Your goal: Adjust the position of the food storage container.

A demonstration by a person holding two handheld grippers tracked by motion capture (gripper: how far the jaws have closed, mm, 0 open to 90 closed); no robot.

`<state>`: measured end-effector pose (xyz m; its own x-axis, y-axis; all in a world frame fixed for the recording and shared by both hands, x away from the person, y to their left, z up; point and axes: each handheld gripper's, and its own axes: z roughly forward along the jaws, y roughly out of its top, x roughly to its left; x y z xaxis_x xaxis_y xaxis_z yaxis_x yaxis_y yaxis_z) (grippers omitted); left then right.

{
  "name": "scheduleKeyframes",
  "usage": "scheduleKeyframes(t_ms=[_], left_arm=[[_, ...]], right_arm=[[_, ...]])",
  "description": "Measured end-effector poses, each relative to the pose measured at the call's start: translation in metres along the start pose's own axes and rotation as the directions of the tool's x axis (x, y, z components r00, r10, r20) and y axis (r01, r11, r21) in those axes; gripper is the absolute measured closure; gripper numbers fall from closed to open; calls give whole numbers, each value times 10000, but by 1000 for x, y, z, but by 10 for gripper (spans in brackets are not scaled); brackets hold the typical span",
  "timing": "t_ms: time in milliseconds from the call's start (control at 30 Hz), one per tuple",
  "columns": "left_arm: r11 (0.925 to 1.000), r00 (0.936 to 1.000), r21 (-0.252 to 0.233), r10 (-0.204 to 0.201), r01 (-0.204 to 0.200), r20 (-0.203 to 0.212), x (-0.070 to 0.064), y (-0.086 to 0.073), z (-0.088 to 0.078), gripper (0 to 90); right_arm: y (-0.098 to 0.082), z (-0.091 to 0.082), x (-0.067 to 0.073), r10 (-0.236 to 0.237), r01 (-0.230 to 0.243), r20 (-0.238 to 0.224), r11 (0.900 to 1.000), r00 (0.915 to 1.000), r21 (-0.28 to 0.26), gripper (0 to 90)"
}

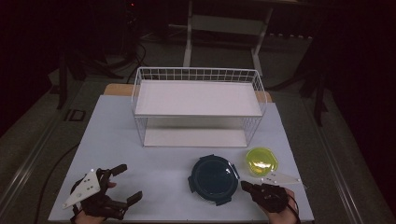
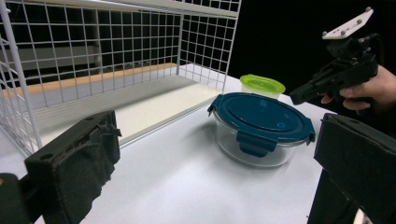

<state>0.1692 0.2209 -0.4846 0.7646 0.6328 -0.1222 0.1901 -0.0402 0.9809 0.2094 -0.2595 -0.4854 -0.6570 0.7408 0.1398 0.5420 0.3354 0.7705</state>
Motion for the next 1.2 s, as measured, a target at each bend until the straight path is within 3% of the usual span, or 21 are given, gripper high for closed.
scheduleKeyframes(t_ms=[33, 600, 900, 1000, 1033, 1200], left_arm=[[10000, 10000, -8, 3, -3, 5, 0, 0, 0, 0], [10000, 10000, 10, 13, -13, -10, -1, 0, 0, 0], [10000, 10000, 9, 21, -21, 11, -1, 0, -1, 0], [10000, 10000, -11, 7, -7, 3, -1, 0, -1, 0], [10000, 10000, -14, 1, -1, 10, -1, 0, -1, 0], [10000, 10000, -34, -4, 4, 5, 0, 0, -2, 0]], right_arm=[[-1, 3, 0, 37, -35, -194, 10000, 9998, 90, 900], [3, 15, 4, 5, 6, -396, 9996, 9992, 289, 900], [17, 36, 19, -297, 334, -939, 9987, 9951, 381, 900], [18, 36, 17, -160, 183, -937, 9995, 9955, 244, 900], [22, 35, 11, -198, 204, -528, 9997, 9984, 117, 900], [28, 39, -4, 82, -81, -139, 9999, 9999, 76, 900]])
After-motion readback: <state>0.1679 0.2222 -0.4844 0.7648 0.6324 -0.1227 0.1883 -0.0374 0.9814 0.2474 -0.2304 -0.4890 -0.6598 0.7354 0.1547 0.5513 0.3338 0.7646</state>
